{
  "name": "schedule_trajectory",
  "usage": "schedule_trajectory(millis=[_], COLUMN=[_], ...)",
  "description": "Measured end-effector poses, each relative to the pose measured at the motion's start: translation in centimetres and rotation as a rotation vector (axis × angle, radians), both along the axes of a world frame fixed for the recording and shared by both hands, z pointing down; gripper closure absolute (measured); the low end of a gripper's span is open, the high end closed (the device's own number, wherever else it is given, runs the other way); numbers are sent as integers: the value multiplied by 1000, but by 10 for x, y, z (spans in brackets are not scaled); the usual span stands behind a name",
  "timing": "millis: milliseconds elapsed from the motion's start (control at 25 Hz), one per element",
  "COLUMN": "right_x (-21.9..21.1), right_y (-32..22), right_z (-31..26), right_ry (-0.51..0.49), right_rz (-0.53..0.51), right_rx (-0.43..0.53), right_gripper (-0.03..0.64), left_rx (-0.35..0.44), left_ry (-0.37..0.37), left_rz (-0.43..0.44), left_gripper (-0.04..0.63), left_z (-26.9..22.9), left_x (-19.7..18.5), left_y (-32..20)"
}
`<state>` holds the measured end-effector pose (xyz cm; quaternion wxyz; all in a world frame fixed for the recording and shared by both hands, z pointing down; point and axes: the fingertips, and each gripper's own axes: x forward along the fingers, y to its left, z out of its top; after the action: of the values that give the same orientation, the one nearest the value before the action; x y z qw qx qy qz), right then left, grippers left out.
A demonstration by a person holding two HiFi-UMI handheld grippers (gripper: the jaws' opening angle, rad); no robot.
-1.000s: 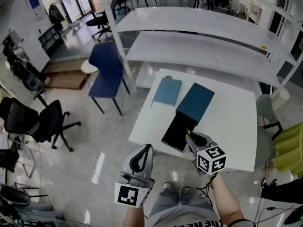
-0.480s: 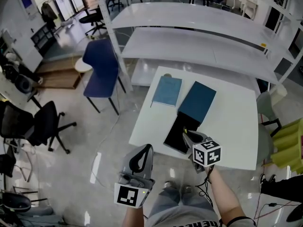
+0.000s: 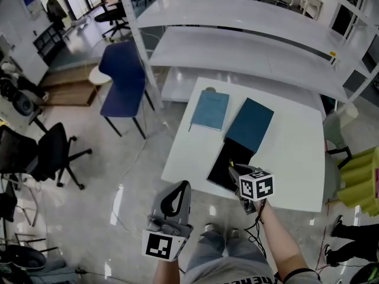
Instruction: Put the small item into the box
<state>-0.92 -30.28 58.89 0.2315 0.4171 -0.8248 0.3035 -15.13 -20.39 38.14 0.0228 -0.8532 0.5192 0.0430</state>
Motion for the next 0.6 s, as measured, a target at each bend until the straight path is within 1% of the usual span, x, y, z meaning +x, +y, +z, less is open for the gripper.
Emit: schedule_trajectory(millis=[320, 600], right_x=[-5, -5], right_y=[-5, -4], right_z=[25, 48], right_ry=[71, 178], right_rz=[-12, -49], right_rx=[-85, -169], right_gripper=[568, 568], left_rx=[-22, -31], left_ry=[-7, -7], left_rz=[-12, -24], left_gripper=[580, 580], left_z=[8, 11], left_x=[-9, -14], left_y=[-4, -7])
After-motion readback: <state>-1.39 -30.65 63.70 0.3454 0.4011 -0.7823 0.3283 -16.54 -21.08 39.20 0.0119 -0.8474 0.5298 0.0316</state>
